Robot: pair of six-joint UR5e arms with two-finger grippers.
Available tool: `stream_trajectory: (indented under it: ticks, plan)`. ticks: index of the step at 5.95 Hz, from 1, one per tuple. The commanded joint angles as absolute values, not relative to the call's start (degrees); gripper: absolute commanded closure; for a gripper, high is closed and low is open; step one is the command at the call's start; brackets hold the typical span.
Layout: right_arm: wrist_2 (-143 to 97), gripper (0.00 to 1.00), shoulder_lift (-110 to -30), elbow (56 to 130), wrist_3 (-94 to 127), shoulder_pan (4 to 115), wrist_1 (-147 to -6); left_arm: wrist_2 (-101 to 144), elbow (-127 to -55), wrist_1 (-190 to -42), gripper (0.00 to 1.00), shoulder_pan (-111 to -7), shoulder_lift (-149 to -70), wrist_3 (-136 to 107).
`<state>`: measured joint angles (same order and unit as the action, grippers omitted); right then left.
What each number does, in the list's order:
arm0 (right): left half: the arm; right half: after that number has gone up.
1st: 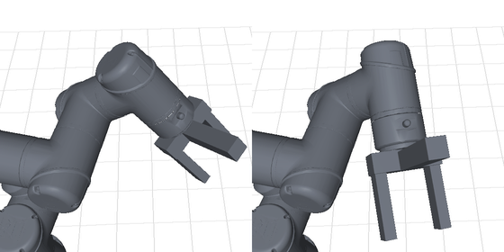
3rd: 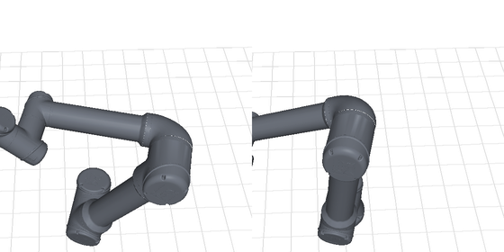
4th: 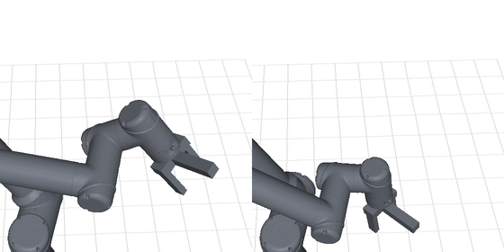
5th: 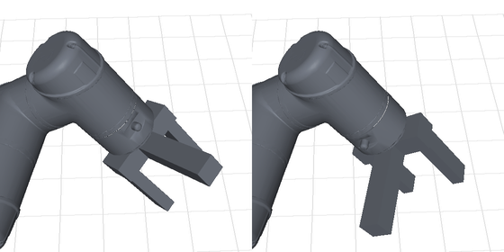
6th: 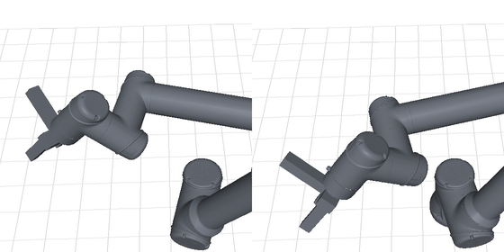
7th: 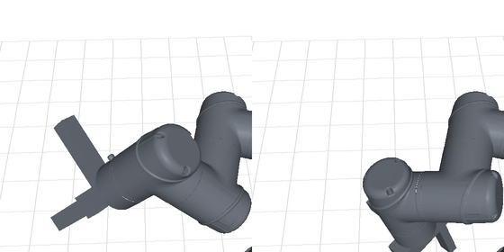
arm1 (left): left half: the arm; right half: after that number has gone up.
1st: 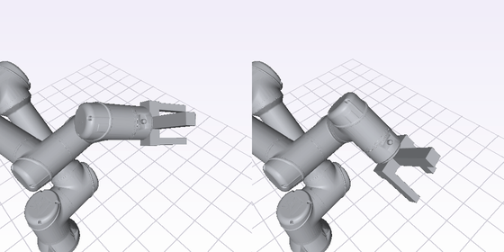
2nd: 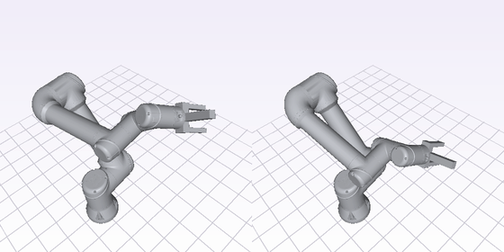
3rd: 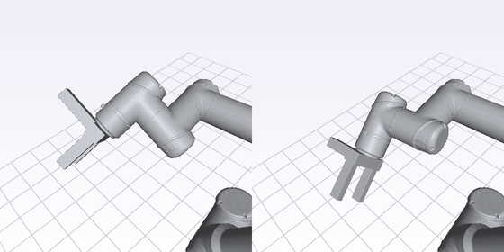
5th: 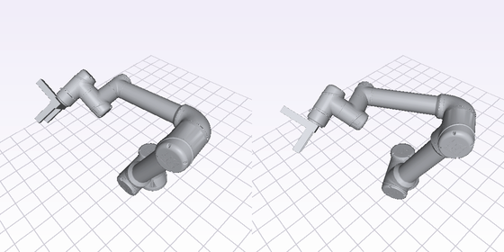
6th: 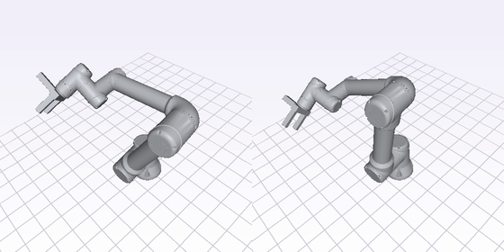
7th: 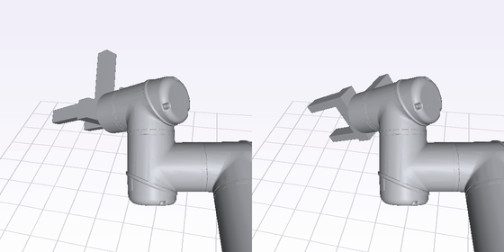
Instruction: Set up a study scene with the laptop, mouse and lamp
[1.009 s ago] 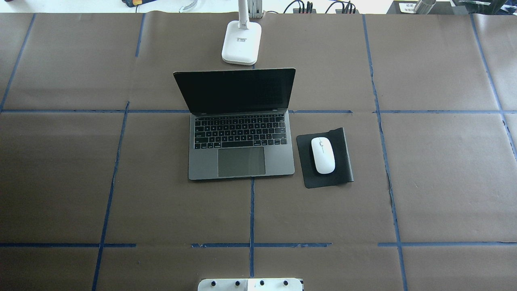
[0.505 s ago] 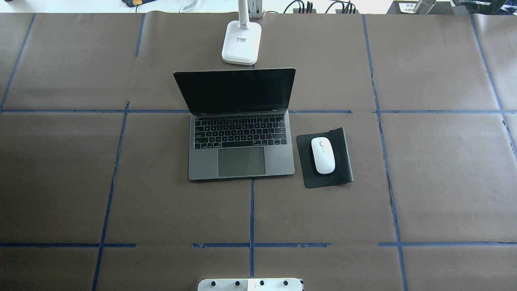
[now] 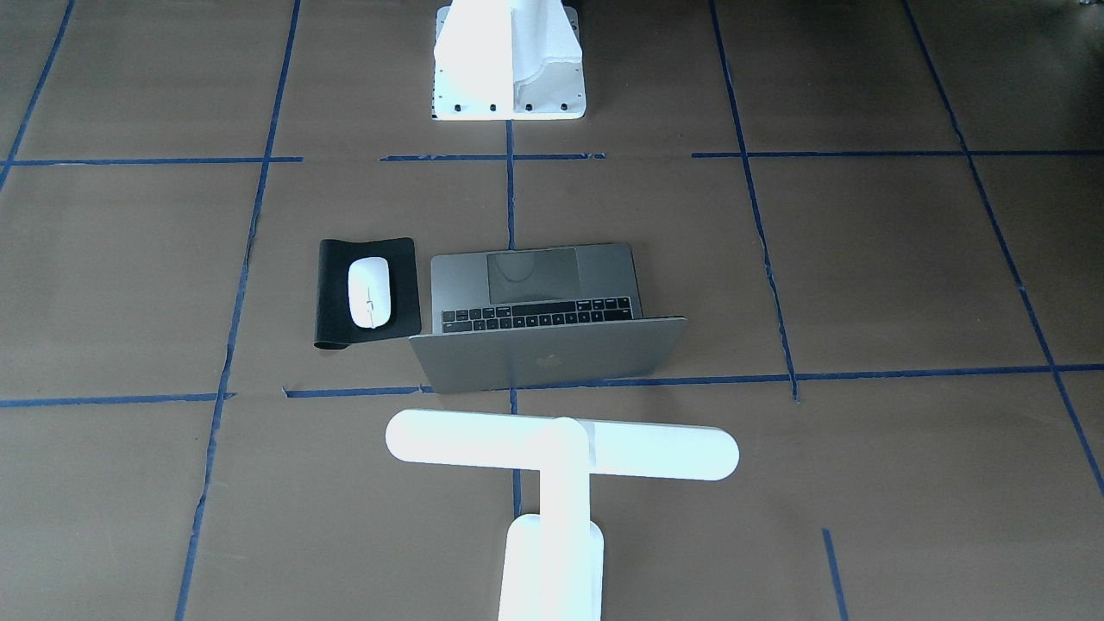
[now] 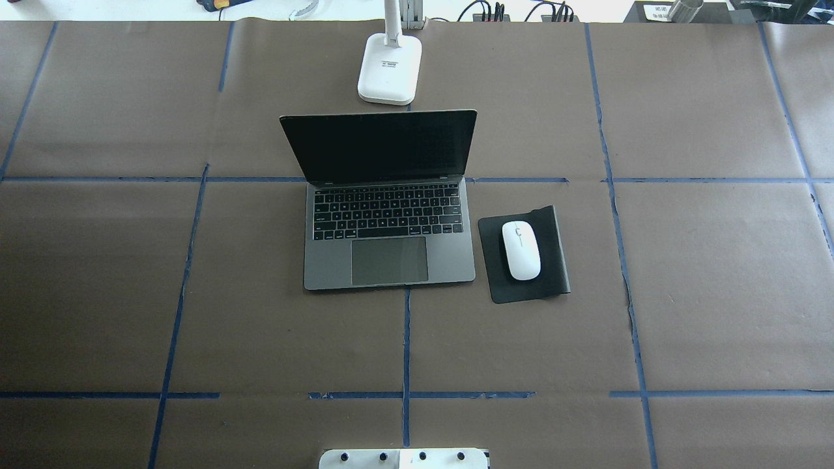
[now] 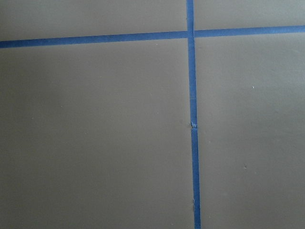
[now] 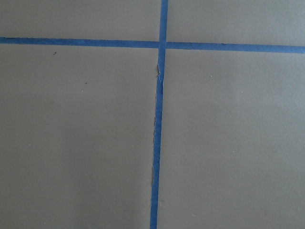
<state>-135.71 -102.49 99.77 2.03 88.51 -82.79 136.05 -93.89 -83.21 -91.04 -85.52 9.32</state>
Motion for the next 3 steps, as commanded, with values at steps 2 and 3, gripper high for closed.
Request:
stream_trajectory:
  ticks: [2,3]
  plan:
    - [-135.70,0.00,-102.48,99.49,2.11,88.68,-82.79,136.05,-93.78,-83.49,0.00,-90.97,-85.52,9.32]
    - [-135.70,0.00,-102.39,99.49,2.11,88.68,-82.88,136.05,-93.61,-83.58,0.00,-90.97,-85.52,9.40]
